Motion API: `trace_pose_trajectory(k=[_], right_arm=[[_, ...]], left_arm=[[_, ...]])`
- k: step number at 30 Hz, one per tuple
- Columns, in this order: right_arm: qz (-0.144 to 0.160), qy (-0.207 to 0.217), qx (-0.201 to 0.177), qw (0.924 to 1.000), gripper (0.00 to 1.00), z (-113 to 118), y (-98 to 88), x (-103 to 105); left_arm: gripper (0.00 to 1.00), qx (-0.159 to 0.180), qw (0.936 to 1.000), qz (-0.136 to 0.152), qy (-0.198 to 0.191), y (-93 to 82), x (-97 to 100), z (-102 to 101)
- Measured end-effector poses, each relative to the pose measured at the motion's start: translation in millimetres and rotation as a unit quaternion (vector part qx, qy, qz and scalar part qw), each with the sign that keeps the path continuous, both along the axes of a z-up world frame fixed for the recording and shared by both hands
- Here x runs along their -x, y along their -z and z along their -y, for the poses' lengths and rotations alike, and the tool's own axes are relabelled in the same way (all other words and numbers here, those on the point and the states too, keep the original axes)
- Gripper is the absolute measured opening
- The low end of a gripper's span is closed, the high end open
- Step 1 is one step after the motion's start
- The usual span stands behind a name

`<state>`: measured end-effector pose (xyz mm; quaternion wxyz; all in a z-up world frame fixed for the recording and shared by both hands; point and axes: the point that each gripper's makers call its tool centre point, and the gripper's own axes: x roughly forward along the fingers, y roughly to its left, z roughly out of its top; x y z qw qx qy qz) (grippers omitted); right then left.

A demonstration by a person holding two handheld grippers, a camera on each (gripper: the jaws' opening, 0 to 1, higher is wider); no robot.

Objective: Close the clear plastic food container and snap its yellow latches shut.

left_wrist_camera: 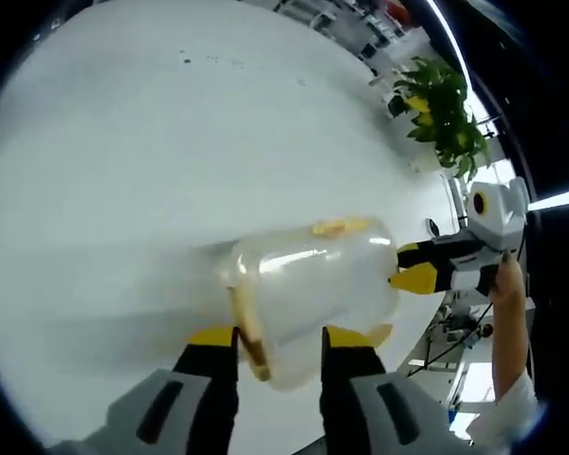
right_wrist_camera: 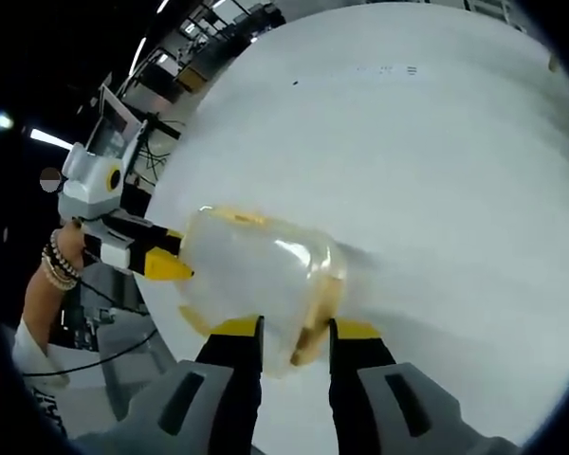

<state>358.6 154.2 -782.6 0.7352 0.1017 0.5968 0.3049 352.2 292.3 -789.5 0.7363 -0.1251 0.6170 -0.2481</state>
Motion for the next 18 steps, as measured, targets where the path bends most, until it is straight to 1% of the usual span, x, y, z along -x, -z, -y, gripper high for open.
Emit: trace_pose_trajectory(k=[7,11,15,16,17,18], right_arm=[[-0.004,0.004,-0.004,1.0000,0.21,1,-0.4,0],[-0.013,0.012,-0.017,0.9997,0.20,2,0.6,0],[-0.015,0.015,-0.018,0.9996,0.19,1,0.0,0],[-0.065,0.029,-0.026,0.9971,0.18,-2,-0.7,14],[-0.043,0.035,-0.038,0.9977,0.18,-2,4.9,-1],[-0.039,0.030,-0.038,0.9981,0.18,-2,6.2,-3]], left_arm=[[0.27,-0.002,1.0000,-0.004,0.000,-0.1,2.9,-1],[0.27,-0.001,1.0000,-0.004,0.000,-0.3,4.1,-2],[0.27,-0.001,1.0000,-0.005,-0.001,-0.1,3.6,-2],[0.27,-0.004,1.0000,-0.002,-0.001,-0.1,2.0,-2],[0.27,-0.003,1.0000,-0.003,-0.001,-1.1,3.5,-1],[0.27,-0.003,1.0000,-0.002,-0.001,-1.2,3.4,-1]])
